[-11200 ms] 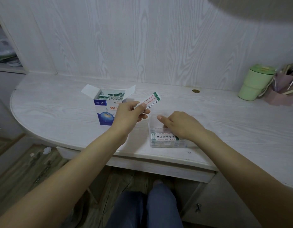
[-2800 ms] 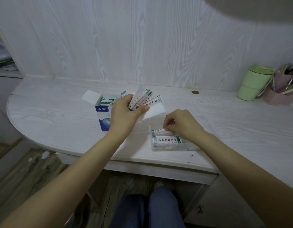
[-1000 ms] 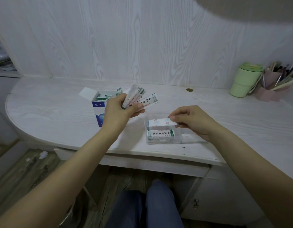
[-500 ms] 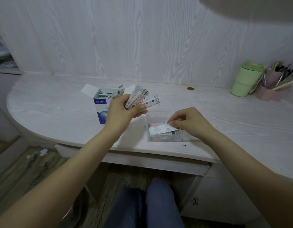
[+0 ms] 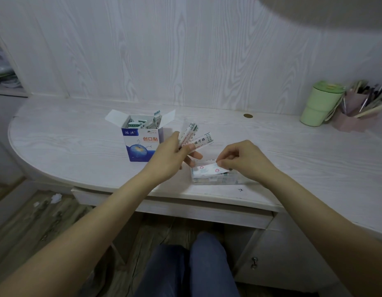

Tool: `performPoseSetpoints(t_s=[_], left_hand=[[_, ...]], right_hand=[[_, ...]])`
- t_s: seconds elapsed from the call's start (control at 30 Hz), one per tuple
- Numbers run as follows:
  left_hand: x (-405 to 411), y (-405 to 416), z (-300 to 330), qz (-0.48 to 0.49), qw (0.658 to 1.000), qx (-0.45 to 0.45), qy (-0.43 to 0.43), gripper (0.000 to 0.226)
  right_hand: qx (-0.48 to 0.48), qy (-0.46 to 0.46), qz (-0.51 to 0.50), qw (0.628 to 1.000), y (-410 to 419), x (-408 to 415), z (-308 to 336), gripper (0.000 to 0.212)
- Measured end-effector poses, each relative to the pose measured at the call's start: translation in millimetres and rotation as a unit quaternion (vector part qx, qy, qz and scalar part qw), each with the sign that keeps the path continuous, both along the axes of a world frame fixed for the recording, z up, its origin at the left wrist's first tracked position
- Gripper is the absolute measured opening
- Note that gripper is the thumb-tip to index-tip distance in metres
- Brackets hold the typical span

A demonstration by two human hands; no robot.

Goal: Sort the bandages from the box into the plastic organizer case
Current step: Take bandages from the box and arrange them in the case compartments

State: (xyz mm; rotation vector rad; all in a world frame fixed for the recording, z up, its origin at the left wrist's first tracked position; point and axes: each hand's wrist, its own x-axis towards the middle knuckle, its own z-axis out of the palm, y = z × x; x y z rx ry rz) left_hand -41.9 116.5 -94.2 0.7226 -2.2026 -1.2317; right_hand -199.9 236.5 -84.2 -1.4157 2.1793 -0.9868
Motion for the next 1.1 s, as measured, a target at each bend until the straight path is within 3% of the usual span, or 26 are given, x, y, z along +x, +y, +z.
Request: performPoseSetpoints(t_s=[0.17,0.3,0.57,0.63,0.77,0.93,1.1], left_hand=[[0.9,1.6,-1.1,-0.012,0.997,-0.047,-0.055,0.022],[1.9,3.4,-1.0,-0.011,0.998,-0.049,-0.047,0.021],[7.1,5.2,3.9,-0.032,0.996,0.072,0.037,0.013],[9.5,6.8,7.1,-0.044,0.991,0.118,0.054,0.012],[11.7,11.1,11.9,-0.082,0.978,0.182,0.068,0.016],[7.2,17.6,18.8,-0.109,0.971,0.204,0.062,0.021],[5.3,6.9,20.0,0.005,0.990,0.127,0.068,0.036]], right_hand=[[0.005,0.026,0.006,1.000,-0.2,1.1,-0.2,0.010],[0.014,0.073,0.010,0.997,-1.7,3.0,-3.7,0.011],[0.019,0.133,0.021,0.991,-0.1,2.1,-1.7,0.006],[-0.036,0.074,0.007,0.997,1.8,0.5,3.8,0.008],[-0.134,-0.133,0.015,0.982,4.6,5.6,19.9,0.012],[-0.154,-0.137,0.022,0.978,-2.4,12.9,21.7,0.012],[-0.185,-0.124,-0.047,0.974,-9.4,-1.3,22.0,0.004]])
